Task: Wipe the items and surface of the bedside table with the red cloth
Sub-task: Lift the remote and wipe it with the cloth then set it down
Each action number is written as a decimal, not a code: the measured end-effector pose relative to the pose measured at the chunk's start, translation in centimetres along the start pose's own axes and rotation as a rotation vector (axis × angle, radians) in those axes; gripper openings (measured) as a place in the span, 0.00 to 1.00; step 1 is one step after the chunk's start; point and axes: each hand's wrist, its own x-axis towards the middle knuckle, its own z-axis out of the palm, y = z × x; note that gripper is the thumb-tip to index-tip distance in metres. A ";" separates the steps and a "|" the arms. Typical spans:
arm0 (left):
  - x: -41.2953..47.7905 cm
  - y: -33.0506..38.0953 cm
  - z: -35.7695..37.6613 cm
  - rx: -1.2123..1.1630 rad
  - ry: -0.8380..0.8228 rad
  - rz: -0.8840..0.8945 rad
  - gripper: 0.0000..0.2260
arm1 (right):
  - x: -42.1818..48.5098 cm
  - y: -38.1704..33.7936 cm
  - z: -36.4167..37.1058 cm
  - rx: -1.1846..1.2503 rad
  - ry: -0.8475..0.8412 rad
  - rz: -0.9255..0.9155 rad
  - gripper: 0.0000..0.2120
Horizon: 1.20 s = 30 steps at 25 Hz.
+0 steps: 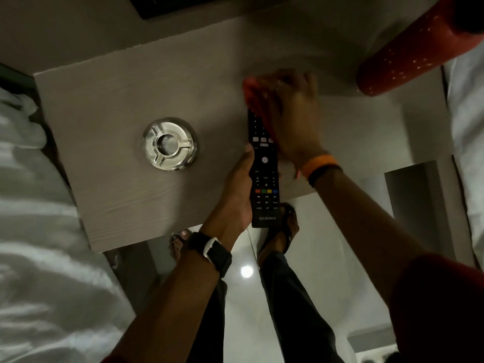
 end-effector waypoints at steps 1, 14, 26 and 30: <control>0.1 -0.3 -0.1 0.054 0.007 0.031 0.20 | 1.5 0.7 -0.3 0.047 0.035 0.063 0.25; 5.6 4.6 0.6 0.549 0.511 0.578 0.08 | 2.5 6.1 0.8 -0.384 -0.267 -0.122 0.24; 3.1 3.6 1.8 0.756 0.708 0.829 0.10 | -9.1 8.1 -8.4 0.421 -0.438 0.181 0.18; -0.6 0.8 5.8 0.578 0.119 0.701 0.24 | -10.0 8.2 -11.4 1.409 -0.242 0.764 0.12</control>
